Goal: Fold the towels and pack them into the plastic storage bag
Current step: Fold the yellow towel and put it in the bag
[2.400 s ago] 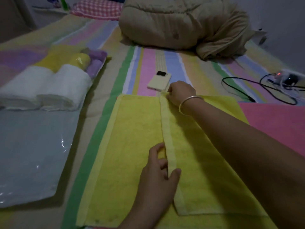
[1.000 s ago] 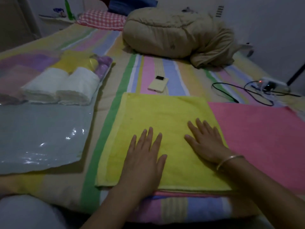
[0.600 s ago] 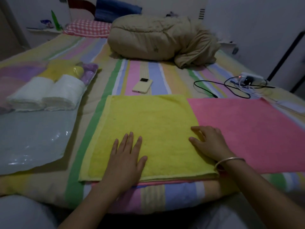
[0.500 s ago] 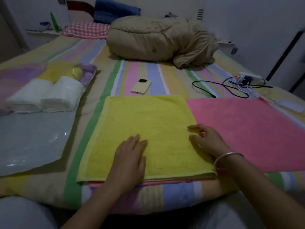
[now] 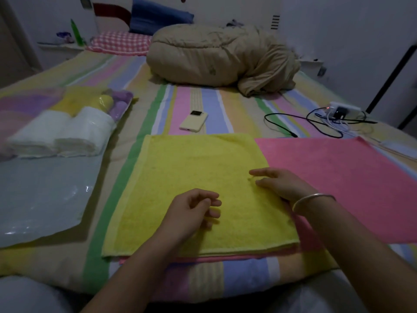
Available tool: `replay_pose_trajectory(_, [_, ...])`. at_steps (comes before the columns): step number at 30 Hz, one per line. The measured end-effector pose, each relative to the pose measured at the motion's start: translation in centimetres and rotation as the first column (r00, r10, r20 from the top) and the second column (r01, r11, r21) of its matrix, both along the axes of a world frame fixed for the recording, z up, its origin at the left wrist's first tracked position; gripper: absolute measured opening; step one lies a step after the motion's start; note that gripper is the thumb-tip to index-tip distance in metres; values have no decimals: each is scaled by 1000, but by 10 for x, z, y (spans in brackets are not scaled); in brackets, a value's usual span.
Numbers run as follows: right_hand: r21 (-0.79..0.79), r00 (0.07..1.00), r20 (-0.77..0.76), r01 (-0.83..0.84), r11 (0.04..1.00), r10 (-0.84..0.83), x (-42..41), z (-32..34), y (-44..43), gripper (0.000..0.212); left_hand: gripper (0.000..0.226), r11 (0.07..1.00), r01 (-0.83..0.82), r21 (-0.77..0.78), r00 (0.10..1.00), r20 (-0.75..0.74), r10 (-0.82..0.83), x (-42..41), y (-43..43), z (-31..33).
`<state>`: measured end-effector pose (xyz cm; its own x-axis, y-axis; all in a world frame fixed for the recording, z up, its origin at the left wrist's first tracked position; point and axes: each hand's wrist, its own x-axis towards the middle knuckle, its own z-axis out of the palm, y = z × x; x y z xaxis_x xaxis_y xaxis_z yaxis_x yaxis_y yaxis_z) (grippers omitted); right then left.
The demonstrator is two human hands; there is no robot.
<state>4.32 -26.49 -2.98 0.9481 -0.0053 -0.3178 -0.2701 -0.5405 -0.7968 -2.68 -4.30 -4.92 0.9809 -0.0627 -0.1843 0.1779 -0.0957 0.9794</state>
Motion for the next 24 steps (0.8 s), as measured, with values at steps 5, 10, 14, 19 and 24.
replay_pose_trajectory(5, [78, 985, 140, -109, 991, 97, 1, 30, 66, 36, 22, 979, -165, -120, 976, -163, 144, 11, 31, 8])
replay_pose_trajectory(10, [455, 958, -1, -254, 853, 285, -1, 25, 145, 48, 42, 940, -279, -195, 896, -405, 182, 11, 63, 4])
replay_pose_trajectory(14, [423, 952, 25, -286, 860, 304, 20, 12, 149, 40, 64, 955, -257, -145, 844, -515, 149, 17, 78, -4])
replay_pose_trajectory(19, [-535, 796, 519, 17, 845, 312, 68, -12, 110, 49, 64, 982, -101, 161, 909, -385, 157, 22, 80, -7])
replay_pose_trajectory(24, [-706, 720, 568, 178, 686, 399, 122, -10, 104, 76, 54, 939, -64, 339, 969, -205, 140, 28, 85, -4])
